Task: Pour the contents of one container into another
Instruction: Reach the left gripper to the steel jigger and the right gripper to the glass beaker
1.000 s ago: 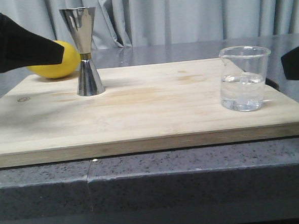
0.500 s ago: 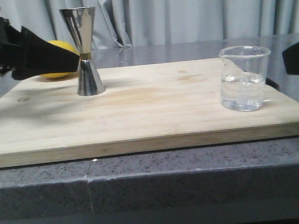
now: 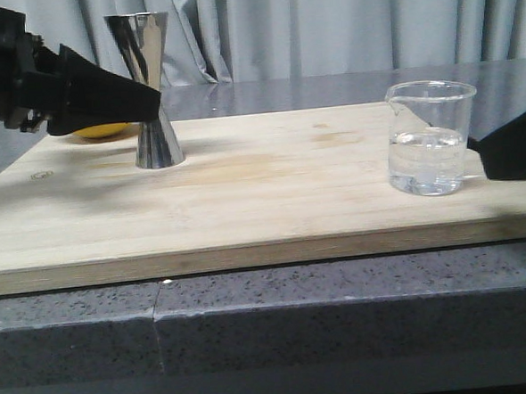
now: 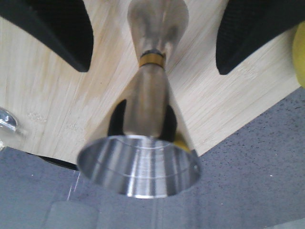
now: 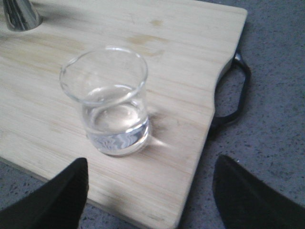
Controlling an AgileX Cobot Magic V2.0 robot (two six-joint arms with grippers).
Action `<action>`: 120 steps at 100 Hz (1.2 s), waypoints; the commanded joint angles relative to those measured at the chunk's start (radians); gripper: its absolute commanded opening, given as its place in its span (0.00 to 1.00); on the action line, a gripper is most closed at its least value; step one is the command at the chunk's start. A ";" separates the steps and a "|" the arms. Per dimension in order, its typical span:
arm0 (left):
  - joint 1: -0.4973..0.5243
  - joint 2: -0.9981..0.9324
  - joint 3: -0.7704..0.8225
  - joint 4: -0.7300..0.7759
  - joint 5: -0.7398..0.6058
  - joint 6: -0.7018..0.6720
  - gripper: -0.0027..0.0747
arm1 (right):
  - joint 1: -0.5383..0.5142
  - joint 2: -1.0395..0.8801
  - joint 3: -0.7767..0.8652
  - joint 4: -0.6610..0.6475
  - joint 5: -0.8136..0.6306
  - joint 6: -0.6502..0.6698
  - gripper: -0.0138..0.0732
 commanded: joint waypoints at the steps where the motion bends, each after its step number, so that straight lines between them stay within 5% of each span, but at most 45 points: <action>1: 0.002 -0.017 -0.035 -0.082 0.087 0.002 0.67 | 0.025 0.018 -0.025 0.001 -0.085 -0.009 0.73; 33: 0.002 0.007 -0.035 -0.082 0.100 0.006 0.67 | 0.130 0.048 -0.025 0.001 -0.207 -0.009 0.73; 120: -0.016 0.088 -0.124 -0.082 0.180 0.004 0.67 | 0.157 0.116 -0.025 -0.011 -0.300 -0.009 0.73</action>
